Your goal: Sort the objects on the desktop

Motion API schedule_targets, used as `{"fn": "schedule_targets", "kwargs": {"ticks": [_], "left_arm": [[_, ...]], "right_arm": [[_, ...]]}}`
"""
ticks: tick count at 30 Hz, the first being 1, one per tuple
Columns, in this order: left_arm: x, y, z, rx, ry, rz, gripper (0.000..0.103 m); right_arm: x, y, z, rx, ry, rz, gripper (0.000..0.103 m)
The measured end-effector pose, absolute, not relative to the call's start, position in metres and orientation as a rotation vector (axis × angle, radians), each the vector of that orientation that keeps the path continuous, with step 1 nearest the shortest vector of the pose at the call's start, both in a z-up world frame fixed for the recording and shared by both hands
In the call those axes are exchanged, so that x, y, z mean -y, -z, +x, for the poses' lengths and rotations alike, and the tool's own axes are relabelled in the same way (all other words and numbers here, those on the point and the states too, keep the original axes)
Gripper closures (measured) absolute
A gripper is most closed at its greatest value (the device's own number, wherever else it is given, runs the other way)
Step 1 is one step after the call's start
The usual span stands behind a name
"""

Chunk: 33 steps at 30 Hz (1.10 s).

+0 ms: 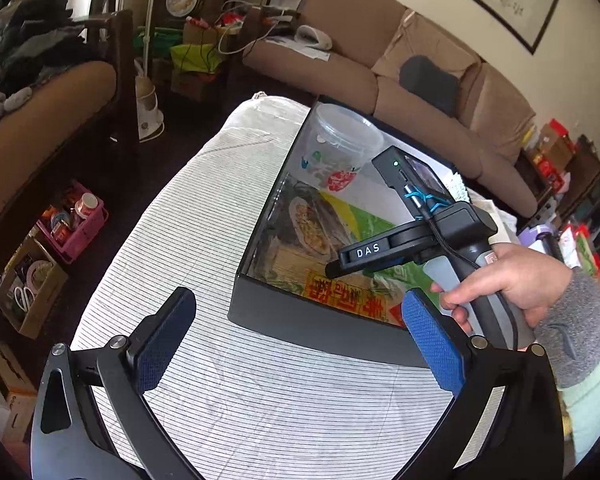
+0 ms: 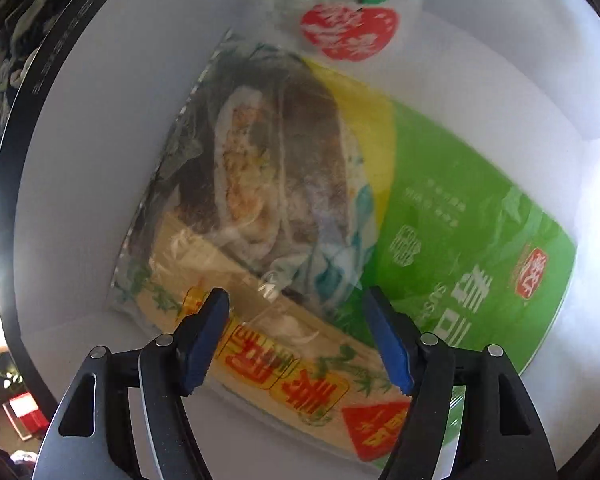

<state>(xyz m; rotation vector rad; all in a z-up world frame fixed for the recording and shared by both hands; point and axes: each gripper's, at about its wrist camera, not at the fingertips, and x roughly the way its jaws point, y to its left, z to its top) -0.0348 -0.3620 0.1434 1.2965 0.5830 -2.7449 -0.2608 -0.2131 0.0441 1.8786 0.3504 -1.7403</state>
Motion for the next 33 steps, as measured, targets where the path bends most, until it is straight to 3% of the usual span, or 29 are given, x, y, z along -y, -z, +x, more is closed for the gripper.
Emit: {"fn": "schedule_targets", "kwargs": {"ticks": [6,8,10,18,26,33], "left_arm": [[0.343,-0.149,-0.035,-0.521,2.782,1.294,0.000],[0.337,-0.150,-0.035,-0.481,2.787,1.290,0.000],[0.332,-0.151,-0.035,-0.450,2.794,1.289,0.000],[0.299,-0.165,-0.035,-0.422,2.899,1.242,0.000],[0.205,-0.172,-0.032,-0.279,3.071,1.303,0.000],[0.107,-0.159,-0.033,-0.188,3.190,1.456,0.000]], "right_arm": [[0.187,-0.096,-0.254,-0.256,1.901,1.740,0.031],[0.167,-0.126,-0.243,-0.216,1.981,1.644,0.029],[0.145,-0.153,-0.226,-0.177,2.033,1.552,0.021],[0.047,-0.204,-0.153,-0.031,2.255,1.331,0.013],[-0.075,-0.169,-0.069,0.070,2.528,1.248,0.009],[-0.157,-0.133,-0.052,0.223,2.657,1.259,0.009]]}}
